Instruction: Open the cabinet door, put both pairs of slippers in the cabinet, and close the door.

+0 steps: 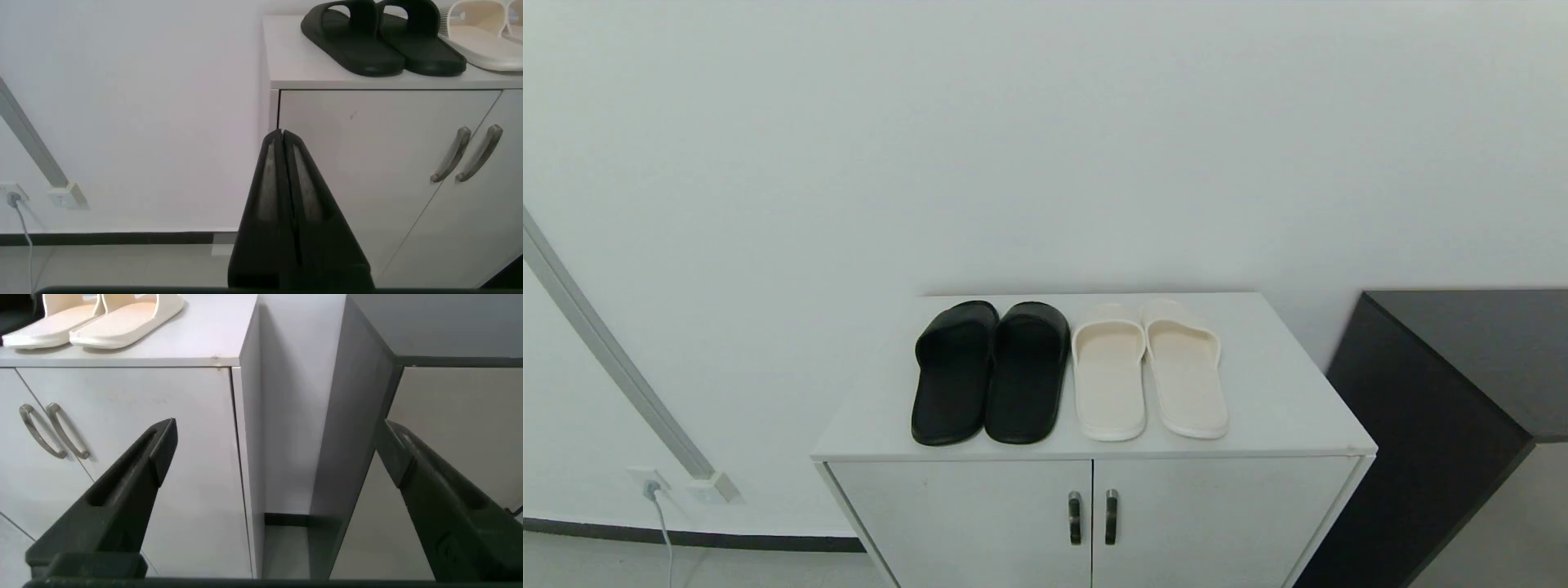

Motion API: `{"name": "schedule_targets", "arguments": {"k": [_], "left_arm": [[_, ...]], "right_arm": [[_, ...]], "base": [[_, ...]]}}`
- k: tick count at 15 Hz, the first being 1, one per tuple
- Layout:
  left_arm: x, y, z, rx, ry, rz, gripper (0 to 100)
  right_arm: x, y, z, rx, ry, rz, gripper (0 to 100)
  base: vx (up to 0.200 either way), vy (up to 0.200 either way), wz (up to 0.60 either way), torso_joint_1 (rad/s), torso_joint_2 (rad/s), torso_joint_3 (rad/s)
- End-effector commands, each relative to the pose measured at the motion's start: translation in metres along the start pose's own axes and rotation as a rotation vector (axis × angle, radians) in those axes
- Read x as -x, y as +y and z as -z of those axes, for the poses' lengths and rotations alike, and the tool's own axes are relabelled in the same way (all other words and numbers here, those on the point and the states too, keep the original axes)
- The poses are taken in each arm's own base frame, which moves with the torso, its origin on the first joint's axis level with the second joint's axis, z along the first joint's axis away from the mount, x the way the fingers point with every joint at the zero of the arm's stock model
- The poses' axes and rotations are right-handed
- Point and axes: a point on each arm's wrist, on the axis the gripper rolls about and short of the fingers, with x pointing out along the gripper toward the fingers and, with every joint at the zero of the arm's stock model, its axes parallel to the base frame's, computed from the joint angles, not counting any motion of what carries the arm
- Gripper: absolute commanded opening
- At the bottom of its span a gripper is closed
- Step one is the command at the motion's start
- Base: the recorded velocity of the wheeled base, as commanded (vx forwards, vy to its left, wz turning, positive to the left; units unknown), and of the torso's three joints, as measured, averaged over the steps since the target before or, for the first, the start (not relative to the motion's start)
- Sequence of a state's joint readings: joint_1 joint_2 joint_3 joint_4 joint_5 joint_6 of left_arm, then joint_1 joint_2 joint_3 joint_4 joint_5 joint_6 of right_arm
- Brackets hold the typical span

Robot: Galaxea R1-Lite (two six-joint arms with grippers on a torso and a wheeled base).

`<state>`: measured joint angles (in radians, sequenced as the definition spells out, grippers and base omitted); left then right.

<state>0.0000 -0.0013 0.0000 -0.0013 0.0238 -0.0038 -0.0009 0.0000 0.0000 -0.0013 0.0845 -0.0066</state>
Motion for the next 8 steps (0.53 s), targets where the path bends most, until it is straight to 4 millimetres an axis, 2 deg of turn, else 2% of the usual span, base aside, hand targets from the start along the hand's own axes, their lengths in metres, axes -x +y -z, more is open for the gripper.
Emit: {"name": "schedule_targets", "arguments": {"k": [1, 8], "left_arm": [[-0.0001, 0.0, -0.0001, -0.001, 0.001, 0.001, 0], [-0.0001, 0.0, -0.0001, -0.012, 0.001, 0.001, 0]], "right_arm": [[0.0, 0.0, 0.0, 0.003, 0.0, -0.002, 100], [0.0, 0.0, -0.0002, 0.004, -0.002, -0.004, 100]], "base": [[0.0, 0.0, 0.0, 0.0, 0.0, 0.0], [0.0, 0.0, 0.0, 0.0, 0.0, 0.0]]}}
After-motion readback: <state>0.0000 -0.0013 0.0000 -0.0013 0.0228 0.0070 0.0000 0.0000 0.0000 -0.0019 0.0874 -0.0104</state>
